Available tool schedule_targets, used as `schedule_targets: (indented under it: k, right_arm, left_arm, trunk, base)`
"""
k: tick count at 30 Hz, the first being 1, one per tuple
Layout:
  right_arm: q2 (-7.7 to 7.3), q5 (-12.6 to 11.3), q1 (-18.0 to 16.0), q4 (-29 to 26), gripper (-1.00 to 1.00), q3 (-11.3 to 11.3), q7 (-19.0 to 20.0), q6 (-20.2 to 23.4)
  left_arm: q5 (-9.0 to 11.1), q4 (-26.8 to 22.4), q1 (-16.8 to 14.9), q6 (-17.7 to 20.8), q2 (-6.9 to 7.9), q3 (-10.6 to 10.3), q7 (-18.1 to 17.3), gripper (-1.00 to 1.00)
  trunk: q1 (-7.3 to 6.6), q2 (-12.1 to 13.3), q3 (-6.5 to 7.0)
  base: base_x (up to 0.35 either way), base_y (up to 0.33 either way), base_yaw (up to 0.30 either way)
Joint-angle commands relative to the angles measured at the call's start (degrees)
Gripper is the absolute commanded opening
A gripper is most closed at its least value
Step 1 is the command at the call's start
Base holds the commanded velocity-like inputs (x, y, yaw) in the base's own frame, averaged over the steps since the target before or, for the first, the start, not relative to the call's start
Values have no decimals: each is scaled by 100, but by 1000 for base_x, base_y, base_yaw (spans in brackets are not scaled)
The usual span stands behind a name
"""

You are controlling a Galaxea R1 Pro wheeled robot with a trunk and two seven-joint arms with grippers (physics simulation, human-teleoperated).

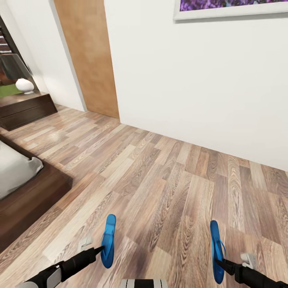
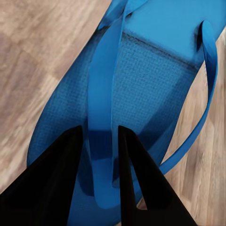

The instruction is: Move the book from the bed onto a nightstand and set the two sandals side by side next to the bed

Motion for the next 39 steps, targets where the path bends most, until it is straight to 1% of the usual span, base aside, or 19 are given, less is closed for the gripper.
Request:
schedule_targets:
  k: [1,3,4,7,8,11,15,18,20,22,23,25,27,30,32,35,36,37,39]
  right_arm:
    - [5,35,-7,-7,-100,-34,23,75]
    - [10,36,-7,-1,-100,-34,-76,75]
    - [12,36,-7,18,-100,-30,-254,75]
    - [25,46,-7,237,-100,-21,-1035,80]
    - [54,52,-9,337,-100,-16,-1398,85]
    - [226,60,-22,481,-100,-9,-2453,148]
    - [301,62,-66,510,-100,0,-3012,280]
    - [333,61,-86,498,-100,19,-3060,671]
    - [387,55,-91,465,-100,183,-2832,1068]
    - [407,50,-93,441,-100,415,-2210,1272]
    - [411,48,-94,431,-100,580,-1643,1360]
    - [413,48,-95,428,-100,928,-49,1563]
    - [421,51,-95,459,-100,964,91,1546]
    - [426,54,-89,526,-100,987,131,1432]
    - [427,76,-88,677,-100,992,-135,1111]
    - [428,102,-83,1207,-100,994,-1112,406]
    - [425,117,-85,1596,-100,995,-1586,135]
    - [423,123,-84,1804,-100,995,-1805,31]
    - [425,129,-84,2011,-100,995,-2007,-59]
  left_arm:
    - [36,3,-2,1,-3,-43,-9,-100]
    - [36,4,-2,1,-7,-44,-3,-100]
    - [35,4,-2,1,-9,-45,0,-100]
    - [33,5,-2,0,-11,-46,2,-100]
    - [32,5,-2,0,-11,-46,3,-100]
    - [29,5,-2,0,-12,-46,4,-100]
    - [28,5,-2,0,-15,-46,4,-100]
    - [28,5,-2,0,-53,-46,4,-100]
    - [28,5,-2,0,-70,-46,4,-100]
    - [28,5,-2,0,-76,-46,0,-100]
    - [28,5,-2,0,-78,-46,-2,-100]
    - [28,5,-2,0,-87,-48,-4,-100]
    - [28,5,-2,0,-89,-62,-1,-100]
    - [28,5,-2,-1,-121,-76,3,-100]
    - [28,10,-2,-6,-150,-79,3,-100]
    - [28,13,-2,-8,-165,-81,4,-100]
    - [28,13,-2,-8,-167,-81,5,-100]
    - [28,13,-2,-8,-169,-81,7,-100]
    - [28,14,-2,-8,-175,-81,10,-100]
  trunk:
    - [-4,0,19]
    - [-9,2,63]
    - [-11,4,85]
    - [-19,8,151]
    - [-22,9,174]
    - [-29,13,240]
    - [-40,19,329]
    - [-47,23,395]
    - [-53,25,439]
    - [-58,28,484]
    - [-60,29,506]
    - [-65,32,550]
    - [-71,35,595]
    - [-78,39,661]
    - [-83,41,705]
    - [-91,45,772]
    - [-94,47,794]
    - [-96,48,816]
    - [-101,51,860]
  base:
    - [0,0,0]
    - [0,0,0]
    - [0,0,0]
    - [0,0,0]
    - [0,0,0]
    - [0,0,0]
    - [0,0,0]
    - [0,0,0]
    - [0,0,0]
    - [0,0,0]
    - [0,0,0]
    - [0,0,0]
    - [0,0,0]
    - [0,0,0]
    - [0,0,0]
    - [0,0,0]
    - [0,0,0]
    - [0,0,0]
    - [0,0,0]
